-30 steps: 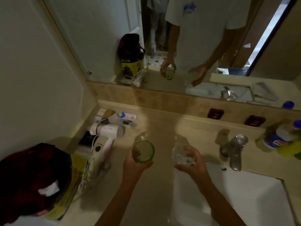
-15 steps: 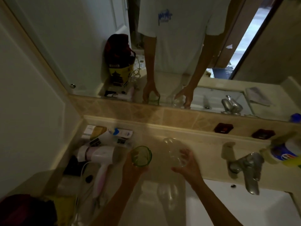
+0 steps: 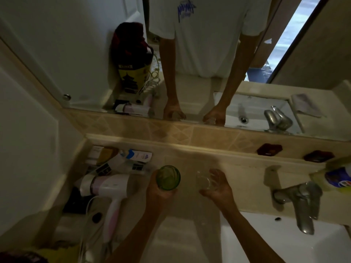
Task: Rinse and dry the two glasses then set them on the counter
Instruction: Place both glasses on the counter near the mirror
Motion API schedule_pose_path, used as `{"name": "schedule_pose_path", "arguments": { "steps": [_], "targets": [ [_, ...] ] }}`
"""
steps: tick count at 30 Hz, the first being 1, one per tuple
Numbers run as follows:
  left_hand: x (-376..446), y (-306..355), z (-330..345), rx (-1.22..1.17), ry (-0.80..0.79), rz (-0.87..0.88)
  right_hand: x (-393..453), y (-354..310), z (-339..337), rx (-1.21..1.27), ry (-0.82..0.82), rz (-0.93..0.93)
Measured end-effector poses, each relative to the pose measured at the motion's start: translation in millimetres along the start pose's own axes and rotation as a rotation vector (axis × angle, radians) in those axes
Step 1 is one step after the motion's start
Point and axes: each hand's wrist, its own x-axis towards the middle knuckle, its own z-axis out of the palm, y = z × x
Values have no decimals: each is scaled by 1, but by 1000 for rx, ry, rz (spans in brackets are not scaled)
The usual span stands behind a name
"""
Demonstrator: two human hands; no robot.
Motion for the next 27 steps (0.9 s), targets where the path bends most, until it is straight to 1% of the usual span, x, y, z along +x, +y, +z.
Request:
{"name": "schedule_pose_path", "arguments": {
  "steps": [4,8,10,12,14,15,17,18,21,23,25,27],
  "targets": [
    [7,-6,4,0,-43,-34,1,5,-1,2,10,8],
    [10,2,-4,-25,-163,-77,3,-3,-8,-180,-67,37],
    [17,4,-16,21,-222,-30,6,-13,-17,-315,-126,37],
    [28,18,-33,166,-353,53,11,-27,-31,-478,-204,-51],
    [41,33,-45,335,-523,102,21,-42,-40,-695,-328,-198],
    [47,42,-49,418,-613,144,25,-50,-42,-808,-395,-240],
    [59,55,-48,614,-744,284,33,-64,-38,-989,-512,-298],
    [64,59,-45,692,-776,334,37,-69,-34,-1050,-559,-311],
    [70,70,-37,770,-837,331,44,-77,-25,-1184,-669,-269],
    [70,76,-34,796,-867,344,46,-77,-22,-1227,-667,-268],
    [67,79,-35,822,-857,369,43,-74,-21,-1207,-618,-276],
    [64,78,-35,830,-839,341,38,-70,-21,-1157,-570,-260]
  ]
}}
